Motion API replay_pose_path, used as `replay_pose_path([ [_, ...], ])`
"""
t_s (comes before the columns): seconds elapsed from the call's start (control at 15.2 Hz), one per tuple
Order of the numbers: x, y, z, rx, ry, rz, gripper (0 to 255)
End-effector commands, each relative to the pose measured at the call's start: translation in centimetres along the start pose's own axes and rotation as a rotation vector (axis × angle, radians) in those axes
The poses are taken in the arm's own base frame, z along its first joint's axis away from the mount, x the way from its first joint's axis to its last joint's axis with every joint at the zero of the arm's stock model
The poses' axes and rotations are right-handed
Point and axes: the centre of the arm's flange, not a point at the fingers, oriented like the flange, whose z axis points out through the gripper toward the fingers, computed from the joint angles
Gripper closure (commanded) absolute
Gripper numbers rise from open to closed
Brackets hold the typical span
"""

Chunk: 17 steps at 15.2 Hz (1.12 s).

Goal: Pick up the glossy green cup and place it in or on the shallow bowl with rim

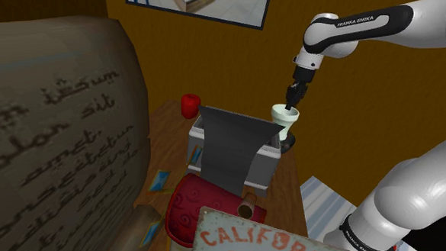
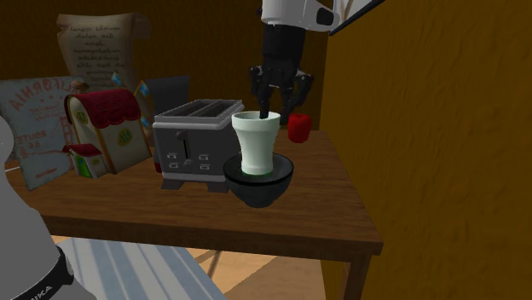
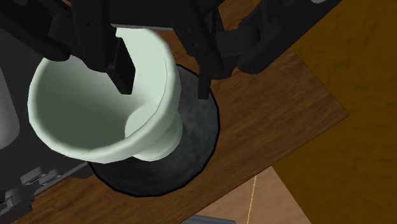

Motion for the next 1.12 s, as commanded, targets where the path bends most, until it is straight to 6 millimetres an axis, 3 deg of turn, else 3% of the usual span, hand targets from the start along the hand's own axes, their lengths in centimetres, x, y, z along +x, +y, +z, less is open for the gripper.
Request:
replay_pose_path([
  [0.0, 0.0, 0.0, 0.0, 0.000, 0.000, 0.000, 0],
  [0.26, 0.0, 0.0, 0.0, 0.000, 0.000, 0.000, 0],
  [0.53, 0.0, 0.0, -5.0, 0.000, 0.000, 0.000, 0],
  [1.06, 0.0, 0.0, -5.0, 0.000, 0.000, 0.000, 0],
])
